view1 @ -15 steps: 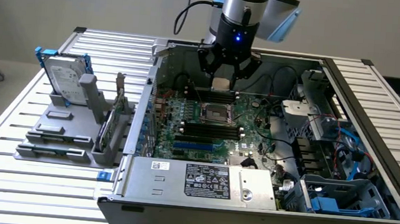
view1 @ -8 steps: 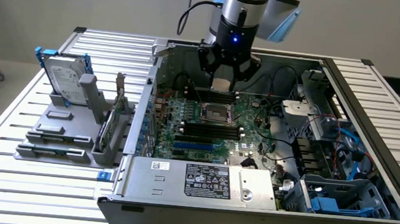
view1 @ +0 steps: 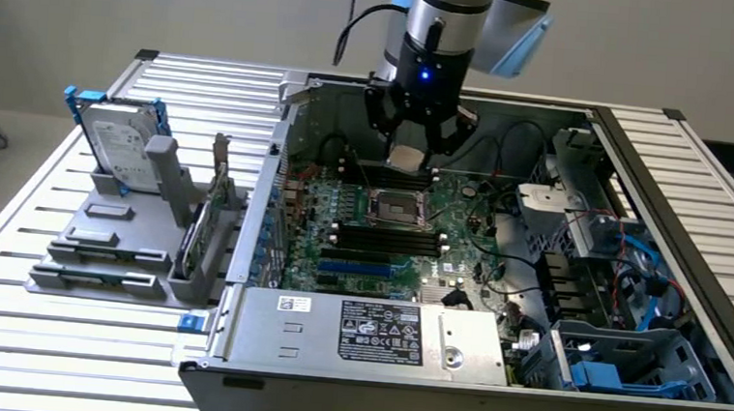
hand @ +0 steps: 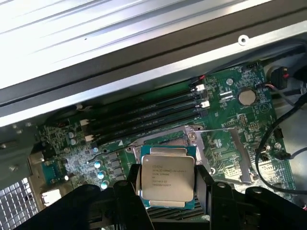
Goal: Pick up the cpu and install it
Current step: 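Place the cpu into insertion slot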
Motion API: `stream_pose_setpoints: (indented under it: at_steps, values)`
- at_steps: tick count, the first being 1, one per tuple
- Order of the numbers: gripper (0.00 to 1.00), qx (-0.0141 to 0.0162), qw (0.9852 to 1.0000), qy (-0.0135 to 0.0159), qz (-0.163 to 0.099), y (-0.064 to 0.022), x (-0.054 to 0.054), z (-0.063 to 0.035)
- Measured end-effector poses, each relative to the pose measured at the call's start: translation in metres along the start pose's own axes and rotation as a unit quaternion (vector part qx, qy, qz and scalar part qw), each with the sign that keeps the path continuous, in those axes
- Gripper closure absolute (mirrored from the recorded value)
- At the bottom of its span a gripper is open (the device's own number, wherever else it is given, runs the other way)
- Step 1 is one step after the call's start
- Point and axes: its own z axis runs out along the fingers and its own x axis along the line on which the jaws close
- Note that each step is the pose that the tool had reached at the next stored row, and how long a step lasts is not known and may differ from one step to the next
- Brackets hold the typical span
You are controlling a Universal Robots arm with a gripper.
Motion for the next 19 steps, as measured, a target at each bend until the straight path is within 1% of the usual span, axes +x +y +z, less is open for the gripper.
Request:
stream_pose_setpoints:
  at_steps: [3,5,7,10,12,15,19]
  values:
    - [0.45,-0.0013,0.9996,-0.001,0.027,-0.0001,0.0,0.0028]
    - [0.45,-0.0023,0.999,-0.0016,0.045,-0.0002,0.0,0.0051]
    - [0.45,-0.0031,0.998,-0.0021,0.063,-0.0003,0.0,0.0072]
    - [0.45,-0.0044,0.9959,-0.003,0.09,-0.0004,-0.001,0.0104]
    - [0.45,-0.0053,0.9941,-0.0035,0.108,-0.0005,-0.001,0.0125]
    - [0.45,-0.0065,0.9908,-0.0043,0.135,-0.0007,-0.001,0.0157]
    - [0.45,-0.0083,0.9851,-0.0056,0.172,-0.0009,-0.001,0.0201]
